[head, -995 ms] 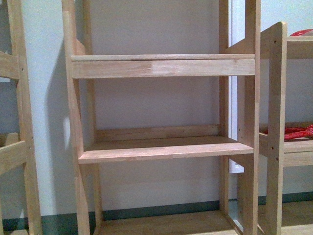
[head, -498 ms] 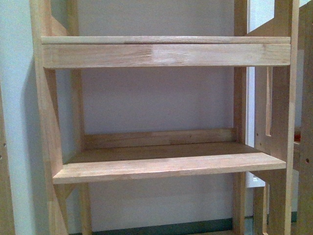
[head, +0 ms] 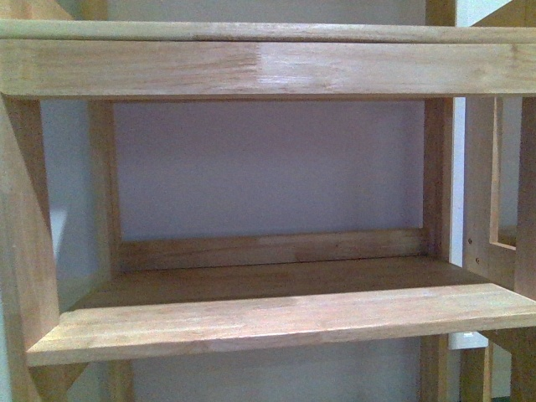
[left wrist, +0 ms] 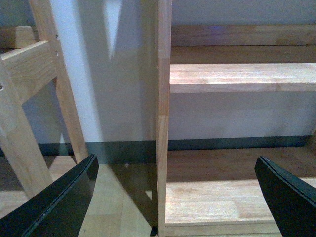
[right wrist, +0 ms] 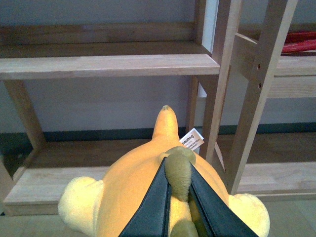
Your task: Put away toys
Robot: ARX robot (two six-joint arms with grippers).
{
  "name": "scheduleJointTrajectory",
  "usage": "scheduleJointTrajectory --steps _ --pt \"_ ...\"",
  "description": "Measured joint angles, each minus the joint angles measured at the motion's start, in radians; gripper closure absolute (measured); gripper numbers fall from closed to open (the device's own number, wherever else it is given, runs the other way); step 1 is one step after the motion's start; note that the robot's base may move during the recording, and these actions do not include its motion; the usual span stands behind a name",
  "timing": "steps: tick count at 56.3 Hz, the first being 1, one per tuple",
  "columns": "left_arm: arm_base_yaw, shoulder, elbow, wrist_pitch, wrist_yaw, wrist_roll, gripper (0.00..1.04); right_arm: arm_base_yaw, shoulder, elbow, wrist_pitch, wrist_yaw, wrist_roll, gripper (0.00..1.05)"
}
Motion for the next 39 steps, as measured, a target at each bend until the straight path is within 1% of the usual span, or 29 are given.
scheduleJointTrajectory --steps 39 --pt "0.0 0.0 0.0 0.0 0.0 0.0 0.06 0.0 0.0 0.0 0.0 0.001 0.0 0.98"
